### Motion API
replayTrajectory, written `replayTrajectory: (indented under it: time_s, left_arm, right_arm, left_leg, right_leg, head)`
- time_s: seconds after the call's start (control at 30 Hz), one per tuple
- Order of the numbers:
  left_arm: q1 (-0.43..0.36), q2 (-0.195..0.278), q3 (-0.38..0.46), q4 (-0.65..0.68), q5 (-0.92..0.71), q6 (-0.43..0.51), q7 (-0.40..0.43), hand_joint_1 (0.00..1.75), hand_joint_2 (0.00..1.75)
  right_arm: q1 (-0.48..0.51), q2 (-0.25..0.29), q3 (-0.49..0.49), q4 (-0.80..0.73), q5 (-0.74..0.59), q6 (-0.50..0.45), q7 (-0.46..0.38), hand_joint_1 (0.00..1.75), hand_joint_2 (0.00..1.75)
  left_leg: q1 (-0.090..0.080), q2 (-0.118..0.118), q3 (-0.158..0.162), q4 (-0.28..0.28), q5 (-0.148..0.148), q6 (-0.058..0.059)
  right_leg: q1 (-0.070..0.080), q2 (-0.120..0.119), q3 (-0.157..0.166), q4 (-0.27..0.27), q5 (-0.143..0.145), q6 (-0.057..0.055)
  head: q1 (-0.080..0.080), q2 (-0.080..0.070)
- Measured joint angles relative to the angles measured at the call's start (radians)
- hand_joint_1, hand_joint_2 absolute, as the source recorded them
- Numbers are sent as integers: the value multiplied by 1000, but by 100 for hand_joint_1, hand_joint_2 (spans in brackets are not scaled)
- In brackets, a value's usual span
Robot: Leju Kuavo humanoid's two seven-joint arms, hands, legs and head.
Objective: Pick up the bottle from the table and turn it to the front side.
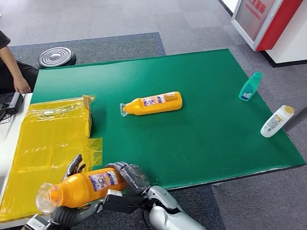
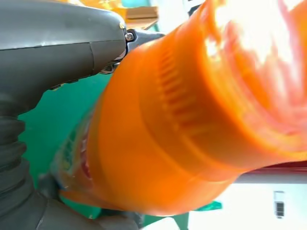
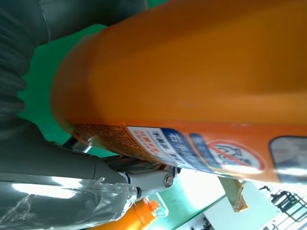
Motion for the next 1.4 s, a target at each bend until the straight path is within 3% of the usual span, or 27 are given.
replayTrajectory:
  time_s: [0.33,0.37,0.47,0.5,0.77,0.8,0.9,0.93,1.4]
  left_arm:
    - [-7,13,-22,-36,-2,9,-14,0,175]
    - [-7,14,-22,-37,-4,10,-15,16,175]
    - [-9,14,-24,-42,-24,29,-17,147,175]
    - [-9,13,-25,-44,-33,38,-17,175,175]
    - [-11,4,-49,-45,-71,86,-13,175,175]
    - [-12,2,-51,-45,-75,92,-12,175,175]
    - [-15,-6,-60,-45,-84,104,-8,175,175]
    - [-18,-9,-65,-45,-86,107,-6,175,175]
    - [-50,-64,-95,-41,-115,165,26,175,175]
  right_arm:
    - [0,0,-4,23,-2,11,11,175,175]
    - [0,0,-5,25,-2,11,10,175,175]
    - [0,0,-7,32,-2,11,12,175,175]
    - [0,0,-8,33,-3,11,12,175,175]
    - [6,-2,-24,34,4,7,18,169,175]
    - [9,-3,-27,31,6,5,19,137,175]
    - [28,-9,-38,12,14,2,19,11,175]
    - [36,-12,-43,3,18,1,18,0,175]
    - [148,-67,-101,-141,40,-40,9,0,175]
  left_leg:
    - [0,0,0,0,0,0]
    - [0,0,0,0,0,0]
    - [0,0,0,0,0,0]
    - [0,0,0,0,0,0]
    - [0,0,0,0,0,0]
    - [0,0,0,0,0,0]
    - [0,0,0,0,0,0]
    - [0,0,0,0,0,0]
    - [0,0,0,0,-1,0]
  right_leg:
    - [0,0,0,0,0,0]
    - [0,0,0,0,0,0]
    - [0,0,0,0,0,0]
    - [0,0,0,0,0,0]
    - [0,0,0,0,0,0]
    - [0,0,0,0,0,0]
    - [0,0,-1,0,0,0]
    - [0,0,-1,0,0,0]
    - [0,0,-1,0,0,0]
  head:
    - [0,0]
    - [0,0]
    - [0,0]
    - [0,0]
    - [0,0]
    - [0,0]
    - [0,0]
    - [0,0]
    - [0,0]
